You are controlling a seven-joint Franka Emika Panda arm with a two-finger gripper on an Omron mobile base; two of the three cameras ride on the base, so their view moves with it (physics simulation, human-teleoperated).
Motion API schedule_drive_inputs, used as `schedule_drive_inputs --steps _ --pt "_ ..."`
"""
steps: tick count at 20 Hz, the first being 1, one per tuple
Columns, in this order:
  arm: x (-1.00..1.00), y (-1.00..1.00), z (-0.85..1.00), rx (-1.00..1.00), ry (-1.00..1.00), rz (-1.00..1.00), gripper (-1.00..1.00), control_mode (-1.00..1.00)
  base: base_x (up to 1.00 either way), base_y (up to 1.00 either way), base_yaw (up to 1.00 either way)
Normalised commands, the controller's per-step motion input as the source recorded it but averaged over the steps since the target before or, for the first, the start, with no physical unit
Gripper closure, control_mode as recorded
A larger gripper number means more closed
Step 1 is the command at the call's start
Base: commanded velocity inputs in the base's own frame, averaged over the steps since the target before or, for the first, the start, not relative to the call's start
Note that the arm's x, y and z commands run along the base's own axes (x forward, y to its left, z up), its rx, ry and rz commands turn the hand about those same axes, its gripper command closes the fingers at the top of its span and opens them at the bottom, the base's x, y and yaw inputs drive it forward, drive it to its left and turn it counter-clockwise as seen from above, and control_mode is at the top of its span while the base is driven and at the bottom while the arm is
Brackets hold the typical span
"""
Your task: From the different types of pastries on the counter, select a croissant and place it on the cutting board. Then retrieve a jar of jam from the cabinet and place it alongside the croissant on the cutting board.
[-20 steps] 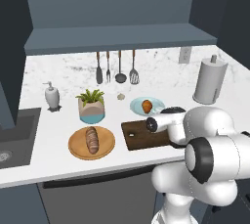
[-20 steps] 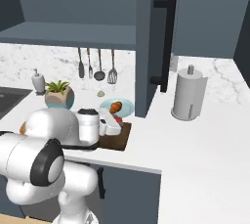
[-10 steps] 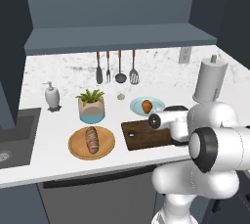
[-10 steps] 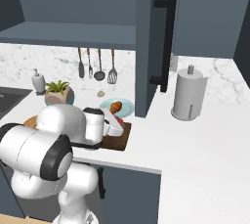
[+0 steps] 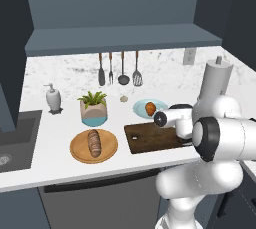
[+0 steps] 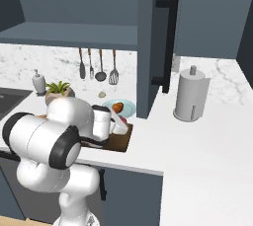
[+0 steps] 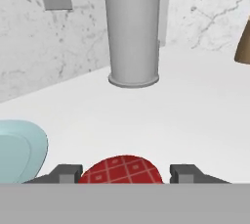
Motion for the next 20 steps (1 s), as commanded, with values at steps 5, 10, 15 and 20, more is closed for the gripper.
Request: schedule_drive_inputs --steps 5,10,15,20 --pt "0.01 0.14 -0.54 0.01 -0.06 0.00 1.00 -1.00 0.00 0.00 0.00" --pt "0.00 0.27 -0.74 0.03 0.00 0.00 1.00 -1.00 0.00 0.00 0.00" --pt "-0.01 0.25 -0.54 0.03 -0.05 0.00 1.00 -1.00 0.00 0.00 0.00" --pt "-0.50 0.08 -0.54 0.09 -0.07 0.00 1.00 -1.00 0.00 0.00 0.00"
